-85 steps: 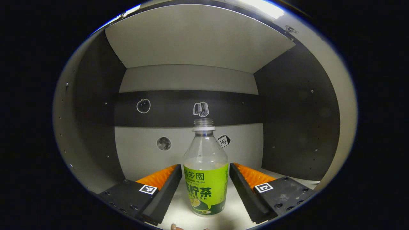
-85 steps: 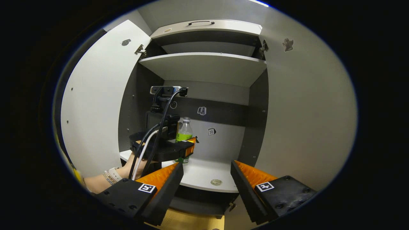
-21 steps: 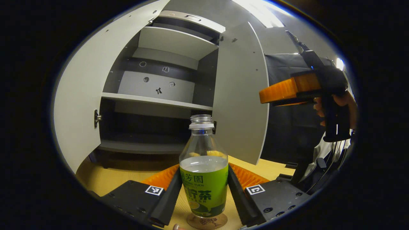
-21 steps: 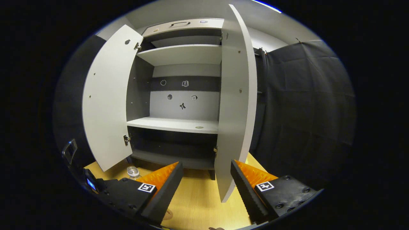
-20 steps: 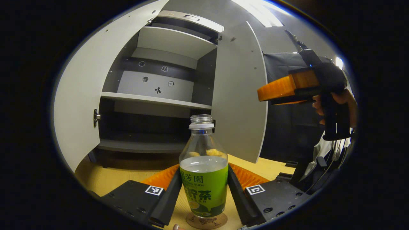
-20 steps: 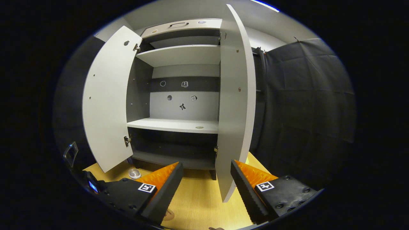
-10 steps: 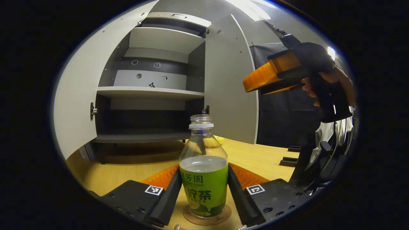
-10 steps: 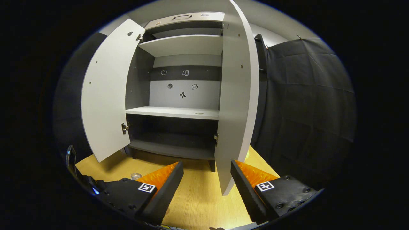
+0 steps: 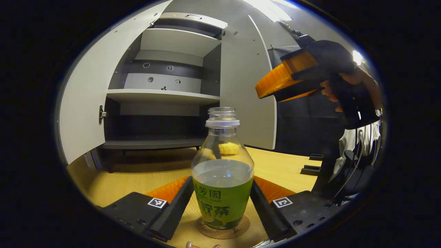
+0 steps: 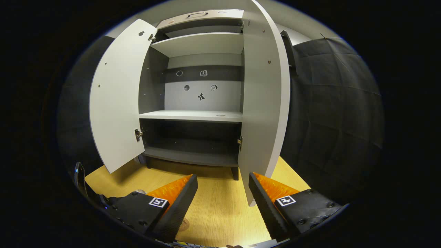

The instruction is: Grasp the bottle in the cabinet with the left hand and place it on the coaster, then close the right door with the right hand and the left door with the left hand.

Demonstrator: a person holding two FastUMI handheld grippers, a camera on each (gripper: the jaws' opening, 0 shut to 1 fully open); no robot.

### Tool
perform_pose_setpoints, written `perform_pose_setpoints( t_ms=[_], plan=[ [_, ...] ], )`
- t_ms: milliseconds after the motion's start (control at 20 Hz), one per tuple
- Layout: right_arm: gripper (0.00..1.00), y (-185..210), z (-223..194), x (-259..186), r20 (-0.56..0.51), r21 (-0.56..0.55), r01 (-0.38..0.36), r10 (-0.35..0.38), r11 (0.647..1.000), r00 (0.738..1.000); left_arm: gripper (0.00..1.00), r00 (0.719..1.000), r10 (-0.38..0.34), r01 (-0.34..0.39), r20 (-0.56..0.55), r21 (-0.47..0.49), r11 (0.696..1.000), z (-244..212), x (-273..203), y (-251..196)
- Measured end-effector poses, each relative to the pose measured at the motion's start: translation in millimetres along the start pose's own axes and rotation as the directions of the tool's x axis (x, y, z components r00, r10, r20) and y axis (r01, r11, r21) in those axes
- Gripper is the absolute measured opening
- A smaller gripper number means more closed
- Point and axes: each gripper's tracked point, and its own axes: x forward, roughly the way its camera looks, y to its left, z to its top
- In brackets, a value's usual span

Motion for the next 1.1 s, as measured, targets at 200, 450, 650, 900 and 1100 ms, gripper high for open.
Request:
perform_pose_setpoints(
  t_ms=[200, 450, 650, 900, 1100],
  plan=[
    [0.98, 1, 8, -2, 0.000, 0.018, 0.012, -0.012, 1.000, 1.000, 0.95, 1.000, -0.021, 0.021, 0.000, 0.008, 1.000, 13, 3, -6],
    [0.98, 3, 33, -4, 0.045, 0.044, 0.036, -0.038, 0.998, 0.998, 0.96, 0.999, -0.035, 0.034, 0.014, 0.025, 0.999, 43, 12, -8],
    [0.98, 2, 49, -12, 0.061, 0.030, 0.070, -0.071, 0.997, 0.996, 0.96, 0.998, -0.057, 0.056, 0.028, 0.051, 0.997, 76, 18, -3],
    [0.98, -16, 96, -20, 0.123, 0.043, 0.155, -0.159, 0.987, 0.980, 0.95, 0.995, -0.077, 0.073, 0.065, 0.064, 0.995, 143, 7, 16],
    [0.98, -33, 135, -30, 0.171, 0.053, 0.246, -0.251, 0.968, 0.953, 0.95, 0.996, -0.058, 0.051, 0.073, 0.095, 0.994, 190, -17, 49]
  ],
)
